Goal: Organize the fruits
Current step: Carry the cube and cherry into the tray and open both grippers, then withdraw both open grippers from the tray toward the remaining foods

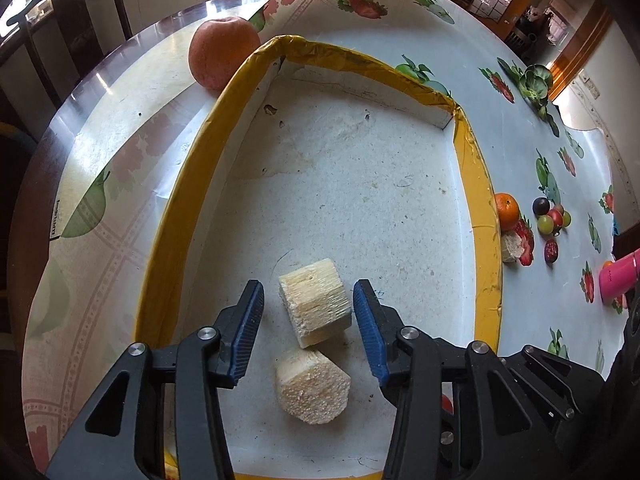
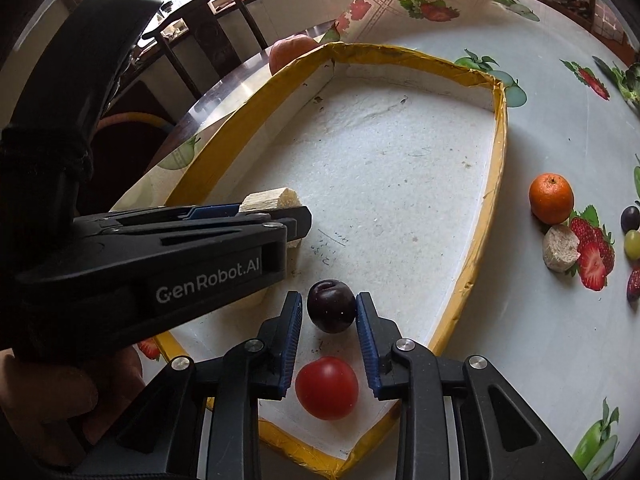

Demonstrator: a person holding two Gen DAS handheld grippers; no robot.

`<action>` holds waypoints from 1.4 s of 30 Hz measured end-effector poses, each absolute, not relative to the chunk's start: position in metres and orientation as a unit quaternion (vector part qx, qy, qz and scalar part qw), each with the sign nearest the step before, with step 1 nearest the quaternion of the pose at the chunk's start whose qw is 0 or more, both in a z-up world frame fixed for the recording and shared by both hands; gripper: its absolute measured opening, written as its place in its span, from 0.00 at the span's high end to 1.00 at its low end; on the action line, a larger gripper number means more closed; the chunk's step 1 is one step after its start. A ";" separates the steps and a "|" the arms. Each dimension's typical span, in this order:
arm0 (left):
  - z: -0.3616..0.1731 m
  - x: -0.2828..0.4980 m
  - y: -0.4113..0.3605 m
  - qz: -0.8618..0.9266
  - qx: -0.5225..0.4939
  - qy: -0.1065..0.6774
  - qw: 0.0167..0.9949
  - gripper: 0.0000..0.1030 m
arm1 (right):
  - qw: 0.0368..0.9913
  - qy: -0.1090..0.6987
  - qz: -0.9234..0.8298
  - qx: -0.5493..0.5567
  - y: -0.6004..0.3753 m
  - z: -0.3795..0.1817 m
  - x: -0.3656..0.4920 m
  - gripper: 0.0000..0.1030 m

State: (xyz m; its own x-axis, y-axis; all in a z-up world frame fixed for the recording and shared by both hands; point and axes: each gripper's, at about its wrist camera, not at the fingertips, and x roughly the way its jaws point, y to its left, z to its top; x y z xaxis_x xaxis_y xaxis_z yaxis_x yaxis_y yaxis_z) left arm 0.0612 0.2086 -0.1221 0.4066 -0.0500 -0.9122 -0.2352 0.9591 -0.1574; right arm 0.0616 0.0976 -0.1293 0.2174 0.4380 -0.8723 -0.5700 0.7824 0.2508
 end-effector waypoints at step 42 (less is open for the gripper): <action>-0.069 0.044 0.068 -0.066 -0.114 0.510 0.850 0.45 | 0.847 0.497 0.180 0.057 -0.119 -0.070 0.028 0.57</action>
State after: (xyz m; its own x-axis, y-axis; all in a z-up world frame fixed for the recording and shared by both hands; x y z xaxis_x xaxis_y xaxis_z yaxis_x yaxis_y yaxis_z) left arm 0.0438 0.0676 -0.0687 0.4718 -0.2288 -0.8515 -0.0045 0.9651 -0.2617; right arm 0.0280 -0.1190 -0.0696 0.4400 0.3618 -0.8219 -0.2487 0.9285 0.2756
